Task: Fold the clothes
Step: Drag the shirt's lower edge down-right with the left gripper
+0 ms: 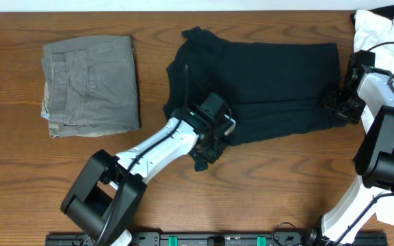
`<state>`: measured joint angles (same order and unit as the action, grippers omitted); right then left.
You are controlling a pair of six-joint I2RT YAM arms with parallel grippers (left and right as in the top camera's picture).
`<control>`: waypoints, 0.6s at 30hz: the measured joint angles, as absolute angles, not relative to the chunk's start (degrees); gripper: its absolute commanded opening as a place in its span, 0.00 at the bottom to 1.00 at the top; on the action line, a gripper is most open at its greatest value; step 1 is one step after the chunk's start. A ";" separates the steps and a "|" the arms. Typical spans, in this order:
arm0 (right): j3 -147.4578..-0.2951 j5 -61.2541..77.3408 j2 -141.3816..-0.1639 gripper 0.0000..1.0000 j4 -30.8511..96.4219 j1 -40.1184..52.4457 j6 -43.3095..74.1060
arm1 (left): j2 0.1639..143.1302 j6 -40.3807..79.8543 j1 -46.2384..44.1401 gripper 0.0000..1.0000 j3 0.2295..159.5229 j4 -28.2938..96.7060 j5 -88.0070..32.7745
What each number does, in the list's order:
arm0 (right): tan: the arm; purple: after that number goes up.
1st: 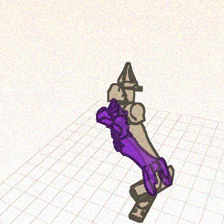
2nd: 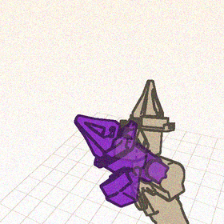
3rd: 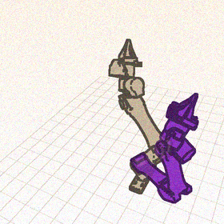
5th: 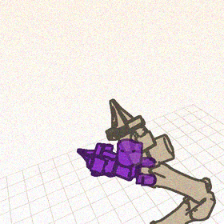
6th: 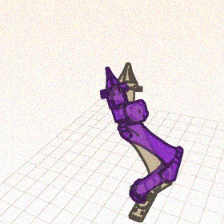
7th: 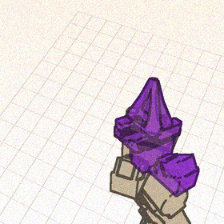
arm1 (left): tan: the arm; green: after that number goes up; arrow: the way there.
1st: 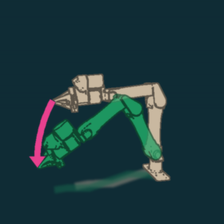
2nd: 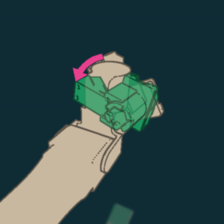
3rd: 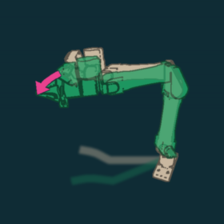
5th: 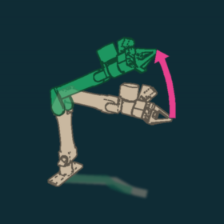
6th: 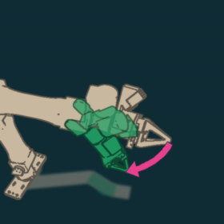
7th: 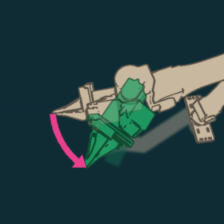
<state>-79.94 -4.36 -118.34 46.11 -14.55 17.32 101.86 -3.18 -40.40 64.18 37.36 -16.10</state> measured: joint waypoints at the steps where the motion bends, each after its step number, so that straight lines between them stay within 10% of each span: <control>1: -79.94 -4.34 -118.34 0.70 46.11 -14.55 17.32 | 101.86 -3.03 -41.12 0.06 64.20 37.39 -16.38; 18: -79.94 -4.34 -118.34 0.70 46.11 -14.55 17.32 | 101.86 0.10 -52.03 0.06 64.20 44.12 -17.69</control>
<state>-79.94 -4.34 -118.34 46.11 -14.55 17.32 101.86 0.10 -52.03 64.20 44.12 -17.69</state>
